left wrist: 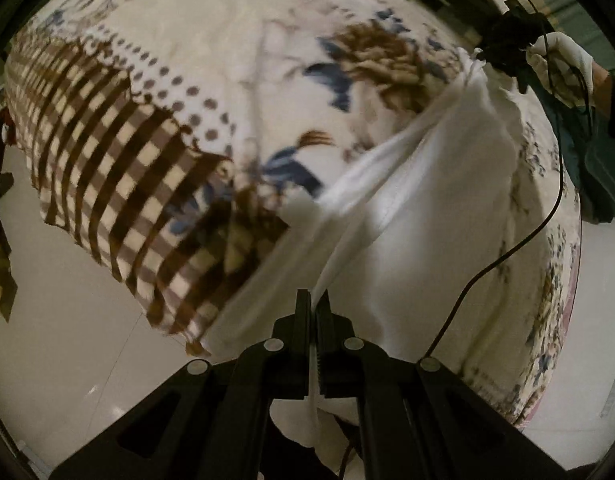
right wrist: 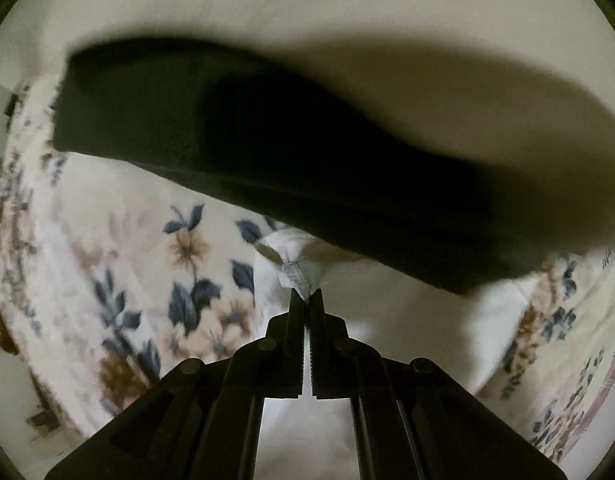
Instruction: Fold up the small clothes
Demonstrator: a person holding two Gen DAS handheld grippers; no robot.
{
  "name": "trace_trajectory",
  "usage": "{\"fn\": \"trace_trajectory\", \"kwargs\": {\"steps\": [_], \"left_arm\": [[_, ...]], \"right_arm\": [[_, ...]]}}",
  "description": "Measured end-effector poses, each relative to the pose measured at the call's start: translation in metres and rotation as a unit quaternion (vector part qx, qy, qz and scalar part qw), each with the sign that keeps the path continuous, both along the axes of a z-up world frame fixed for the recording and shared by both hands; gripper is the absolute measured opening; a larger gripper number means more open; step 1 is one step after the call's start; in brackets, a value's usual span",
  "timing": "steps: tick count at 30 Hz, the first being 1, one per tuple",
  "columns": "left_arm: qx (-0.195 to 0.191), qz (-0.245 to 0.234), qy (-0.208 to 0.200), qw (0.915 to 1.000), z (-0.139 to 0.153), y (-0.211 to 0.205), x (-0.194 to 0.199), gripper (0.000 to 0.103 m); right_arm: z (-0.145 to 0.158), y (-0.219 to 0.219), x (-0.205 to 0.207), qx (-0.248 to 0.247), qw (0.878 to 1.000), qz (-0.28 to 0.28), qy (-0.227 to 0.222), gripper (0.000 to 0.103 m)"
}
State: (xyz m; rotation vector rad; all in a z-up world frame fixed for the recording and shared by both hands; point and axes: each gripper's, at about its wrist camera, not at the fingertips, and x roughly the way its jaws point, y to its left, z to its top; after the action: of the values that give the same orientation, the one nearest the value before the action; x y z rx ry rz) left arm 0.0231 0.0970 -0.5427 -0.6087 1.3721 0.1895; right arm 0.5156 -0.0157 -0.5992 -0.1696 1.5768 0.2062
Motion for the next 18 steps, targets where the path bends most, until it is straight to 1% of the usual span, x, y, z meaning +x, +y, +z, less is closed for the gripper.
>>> {"fn": "trace_trajectory", "kwargs": {"steps": [3, 5, 6, 7, 8, 9, 10, 11, 12, 14, 16, 18], "left_arm": [[-0.017, -0.001, 0.010, 0.9998, -0.019, 0.011, 0.003, 0.001], [-0.030, -0.004, 0.023, 0.9993, -0.032, 0.016, 0.004, 0.001], [-0.046, -0.005, 0.032, 0.9984, -0.041, 0.019, 0.004, 0.002], [-0.057, -0.004, 0.047, 0.9972, -0.050, 0.023, 0.002, 0.005], [-0.071, -0.001, 0.061, 0.9956, -0.057, 0.028, -0.001, 0.006], [-0.086, 0.003, 0.065, 0.9942, -0.058, 0.032, -0.003, 0.006], [-0.109, 0.012, 0.068, 0.9917, -0.058, 0.041, -0.012, 0.008], [-0.117, 0.020, 0.068, 0.9905, -0.056, 0.048, -0.017, 0.014], [-0.119, 0.025, 0.068, 0.9902, -0.052, 0.056, -0.024, 0.020], [-0.113, 0.032, 0.063, 0.9910, -0.044, 0.069, -0.035, 0.044], [-0.123, 0.046, 0.047, 0.9903, -0.038, 0.081, -0.043, 0.052], [-0.139, 0.046, 0.042, 0.9884, -0.039, 0.083, -0.044, 0.052]], "right_arm": [[-0.016, 0.008, 0.003, -0.015, 1.000, -0.007, 0.001, 0.001], [-0.024, 0.012, 0.004, -0.018, 1.000, -0.008, 0.006, 0.002], [-0.027, 0.012, 0.005, -0.016, 1.000, -0.010, 0.011, 0.002], [-0.028, 0.010, 0.006, -0.010, 1.000, -0.016, 0.016, 0.003], [-0.025, 0.005, 0.005, 0.004, 0.999, -0.027, 0.022, 0.005], [-0.022, 0.001, 0.003, 0.022, 0.999, -0.032, 0.032, 0.016], [-0.018, -0.006, -0.003, 0.050, 0.997, -0.040, 0.048, 0.026], [-0.013, -0.012, -0.007, 0.065, 0.995, -0.045, 0.056, 0.047], [-0.004, -0.023, -0.021, 0.086, 0.993, -0.050, 0.063, 0.057], [0.012, -0.044, -0.054, 0.105, 0.991, -0.045, 0.074, 0.057], [0.021, -0.065, -0.096, 0.109, 0.990, -0.039, 0.082, 0.057], [0.023, -0.092, -0.159, 0.101, 0.988, -0.042, 0.109, 0.057]]}}
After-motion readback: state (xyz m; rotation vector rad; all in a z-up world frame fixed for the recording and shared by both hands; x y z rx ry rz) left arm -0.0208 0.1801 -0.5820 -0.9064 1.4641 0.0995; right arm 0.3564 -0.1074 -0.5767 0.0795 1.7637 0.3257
